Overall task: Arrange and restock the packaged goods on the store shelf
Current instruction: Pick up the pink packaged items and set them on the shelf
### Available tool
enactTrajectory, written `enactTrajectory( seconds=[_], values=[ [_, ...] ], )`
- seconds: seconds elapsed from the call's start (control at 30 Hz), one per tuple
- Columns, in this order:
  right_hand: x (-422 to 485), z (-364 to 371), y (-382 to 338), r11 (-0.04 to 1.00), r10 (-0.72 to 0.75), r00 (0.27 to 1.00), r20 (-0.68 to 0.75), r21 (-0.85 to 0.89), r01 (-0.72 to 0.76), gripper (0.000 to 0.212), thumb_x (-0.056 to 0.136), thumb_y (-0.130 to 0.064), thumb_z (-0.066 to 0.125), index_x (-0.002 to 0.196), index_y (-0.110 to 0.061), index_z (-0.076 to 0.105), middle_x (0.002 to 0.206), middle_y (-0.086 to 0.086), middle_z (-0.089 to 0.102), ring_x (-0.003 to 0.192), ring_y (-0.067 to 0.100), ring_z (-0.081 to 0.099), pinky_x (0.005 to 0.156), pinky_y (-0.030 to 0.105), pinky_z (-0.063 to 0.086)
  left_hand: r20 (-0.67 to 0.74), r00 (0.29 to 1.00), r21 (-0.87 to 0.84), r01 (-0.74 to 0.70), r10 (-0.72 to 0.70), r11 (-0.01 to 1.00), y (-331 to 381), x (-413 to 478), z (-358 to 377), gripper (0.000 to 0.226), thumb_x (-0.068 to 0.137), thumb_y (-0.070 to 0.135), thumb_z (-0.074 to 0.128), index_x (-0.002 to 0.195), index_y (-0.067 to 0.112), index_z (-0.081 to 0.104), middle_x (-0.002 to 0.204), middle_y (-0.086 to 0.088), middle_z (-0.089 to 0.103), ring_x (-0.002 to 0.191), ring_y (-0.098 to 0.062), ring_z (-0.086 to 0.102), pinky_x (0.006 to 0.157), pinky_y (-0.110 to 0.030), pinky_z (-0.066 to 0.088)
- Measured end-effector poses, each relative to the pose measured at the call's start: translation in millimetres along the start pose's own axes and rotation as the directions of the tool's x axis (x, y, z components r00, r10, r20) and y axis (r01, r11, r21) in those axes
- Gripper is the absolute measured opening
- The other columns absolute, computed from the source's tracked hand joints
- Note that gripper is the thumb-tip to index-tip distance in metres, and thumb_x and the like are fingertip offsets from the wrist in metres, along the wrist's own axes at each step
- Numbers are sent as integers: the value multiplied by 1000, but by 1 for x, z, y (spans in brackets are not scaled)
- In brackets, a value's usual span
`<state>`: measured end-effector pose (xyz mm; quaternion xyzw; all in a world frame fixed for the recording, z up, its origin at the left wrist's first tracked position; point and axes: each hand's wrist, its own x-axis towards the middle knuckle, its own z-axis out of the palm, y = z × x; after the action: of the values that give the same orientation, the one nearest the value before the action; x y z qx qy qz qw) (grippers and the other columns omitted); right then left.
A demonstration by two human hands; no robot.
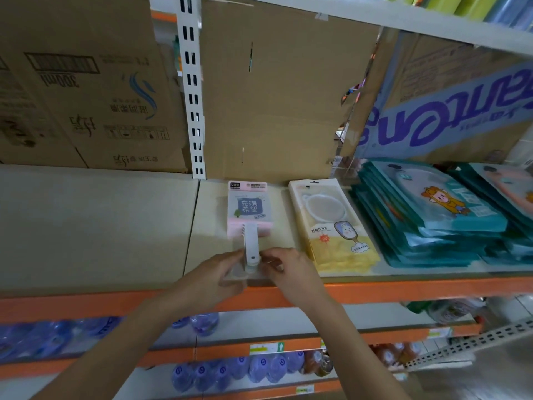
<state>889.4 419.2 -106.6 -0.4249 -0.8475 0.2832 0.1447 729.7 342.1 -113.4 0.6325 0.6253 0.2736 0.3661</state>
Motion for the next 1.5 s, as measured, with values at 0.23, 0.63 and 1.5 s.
enactTrajectory(
  seconds=[0.23,0.63,1.5],
  values=[
    [-1,-2,-2,998,-12,1000,-2,-59,12,23,88,-25,55,107,-22,69,102,-1,71,96,20,63,81,31,48,-43,997,-83,67,-70,994,9,-3,10,65,72,41,56,131,46,28,136,12,47,126,-3,42,105,-24,35],
    [3,-18,-3,978,-134,989,-55,-169,123,40,88,-19,54,129,-19,52,123,6,58,113,25,54,89,34,46,-303,949,175,149,-91,973,8,-11,-16,71,87,35,58,146,18,22,151,1,27,138,-14,27,109,-22,19],
    [40,110,-228,821,-413,888,201,-340,459,67,93,-44,47,148,-28,12,157,2,9,145,22,3,116,39,4,-580,783,457,542,-226,705,-91,-217,-182,76,87,53,46,148,27,10,157,2,4,144,-15,4,116,-32,5]
  ],
)
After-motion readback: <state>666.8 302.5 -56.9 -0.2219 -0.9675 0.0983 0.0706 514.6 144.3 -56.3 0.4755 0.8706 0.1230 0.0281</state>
